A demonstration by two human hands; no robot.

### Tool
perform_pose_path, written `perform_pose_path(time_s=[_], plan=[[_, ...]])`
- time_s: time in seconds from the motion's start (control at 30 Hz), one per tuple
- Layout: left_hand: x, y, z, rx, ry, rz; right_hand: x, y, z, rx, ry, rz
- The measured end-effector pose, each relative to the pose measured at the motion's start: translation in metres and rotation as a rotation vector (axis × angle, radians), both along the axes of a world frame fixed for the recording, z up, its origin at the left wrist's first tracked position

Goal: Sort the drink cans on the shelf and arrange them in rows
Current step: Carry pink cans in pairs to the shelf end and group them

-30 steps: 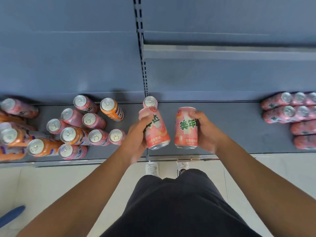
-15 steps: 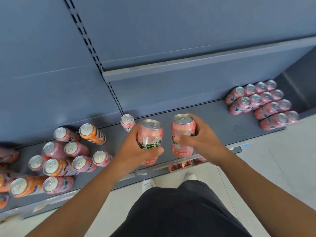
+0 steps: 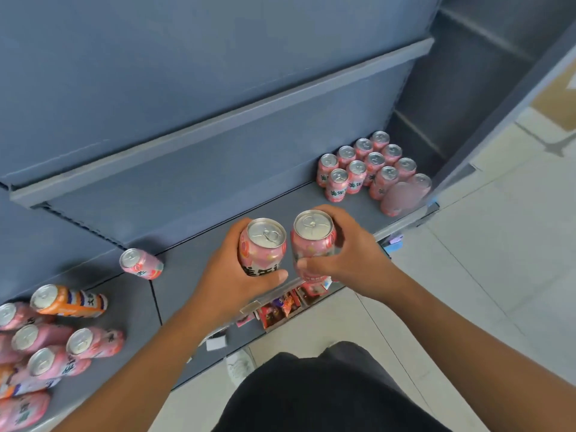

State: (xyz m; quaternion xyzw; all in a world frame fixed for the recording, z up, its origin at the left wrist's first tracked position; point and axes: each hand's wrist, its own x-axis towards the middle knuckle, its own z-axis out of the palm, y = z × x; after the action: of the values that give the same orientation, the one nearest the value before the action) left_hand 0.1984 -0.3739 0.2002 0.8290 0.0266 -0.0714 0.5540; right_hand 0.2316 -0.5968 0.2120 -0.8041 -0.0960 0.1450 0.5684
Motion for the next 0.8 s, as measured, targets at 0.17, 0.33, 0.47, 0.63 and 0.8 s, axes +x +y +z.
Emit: perform_pose_path(time_s=[0.17,0.33,0.47,0.63,0.8], plan=[[0.012,-0.076,0.002,0.019,-0.019,-0.086,-0.002,-0.07,0.0,0.034,0.034,-0.076],[0.024,-0.127,-0.001,-0.109,0.065,-0.11,0.0,-0.117,-0.004,0.038,0.061,-0.166],[0.038,-0.148,-0.007,-0.23,0.161,-0.095,0.006,-0.136,-0.006,0.085,0.104,-0.23],[0.067,-0.165,-0.017,-0.344,0.237,-0.082,0.027,-0.151,-0.018,0.121,0.194,-0.27],[0.11,-0.167,-0.032,-0.403,0.311,-0.083,0.066,-0.155,-0.024,0.083,0.253,-0.277]])
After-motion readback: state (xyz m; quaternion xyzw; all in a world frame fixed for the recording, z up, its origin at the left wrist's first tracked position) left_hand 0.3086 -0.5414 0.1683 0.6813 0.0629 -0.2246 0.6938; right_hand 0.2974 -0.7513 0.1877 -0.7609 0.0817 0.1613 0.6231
